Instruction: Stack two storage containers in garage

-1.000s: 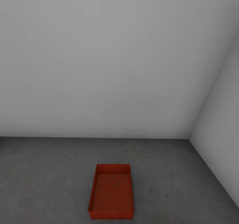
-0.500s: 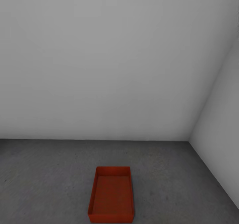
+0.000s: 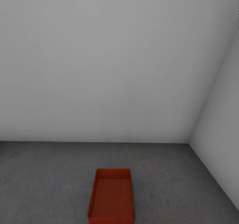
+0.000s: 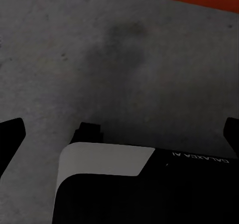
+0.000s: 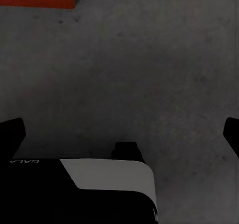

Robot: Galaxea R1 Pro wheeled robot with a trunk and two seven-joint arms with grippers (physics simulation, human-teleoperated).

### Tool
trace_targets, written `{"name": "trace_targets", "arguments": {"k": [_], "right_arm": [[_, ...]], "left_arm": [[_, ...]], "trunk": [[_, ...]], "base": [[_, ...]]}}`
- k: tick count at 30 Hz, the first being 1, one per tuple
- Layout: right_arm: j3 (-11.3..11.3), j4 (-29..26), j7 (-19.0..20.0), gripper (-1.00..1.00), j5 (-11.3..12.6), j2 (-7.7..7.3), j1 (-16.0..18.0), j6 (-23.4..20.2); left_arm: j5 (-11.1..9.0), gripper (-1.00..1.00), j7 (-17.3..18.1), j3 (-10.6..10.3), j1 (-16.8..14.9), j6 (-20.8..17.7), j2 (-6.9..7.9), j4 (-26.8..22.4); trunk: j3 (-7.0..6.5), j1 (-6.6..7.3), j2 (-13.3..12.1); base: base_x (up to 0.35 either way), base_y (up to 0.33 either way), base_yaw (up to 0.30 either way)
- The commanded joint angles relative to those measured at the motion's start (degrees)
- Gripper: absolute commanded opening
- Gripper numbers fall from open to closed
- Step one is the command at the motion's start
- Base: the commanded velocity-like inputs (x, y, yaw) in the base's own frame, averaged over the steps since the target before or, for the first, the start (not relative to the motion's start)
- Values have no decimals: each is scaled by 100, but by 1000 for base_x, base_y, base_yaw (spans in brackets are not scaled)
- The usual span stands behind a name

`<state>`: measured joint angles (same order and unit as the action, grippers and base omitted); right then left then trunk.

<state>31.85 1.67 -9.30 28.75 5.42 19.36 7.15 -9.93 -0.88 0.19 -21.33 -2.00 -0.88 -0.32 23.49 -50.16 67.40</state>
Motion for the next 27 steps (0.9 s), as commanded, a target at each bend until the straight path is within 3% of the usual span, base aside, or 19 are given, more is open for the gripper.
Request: {"name": "trace_targets", "arguments": {"k": [1,27], "right_arm": [[48,18,-3,100,52,4,7,28],[49,18,130,100,52,3,7,23]], "left_arm": [[-45,100,-9,-2,-3,-20,-1,-4],[-44,100,-9,-2,-3,-20,6,-4]], "trunk": [[-2,0,4],[-162,0,4]], "base": [[0,0,0],[0,0,0]]}}
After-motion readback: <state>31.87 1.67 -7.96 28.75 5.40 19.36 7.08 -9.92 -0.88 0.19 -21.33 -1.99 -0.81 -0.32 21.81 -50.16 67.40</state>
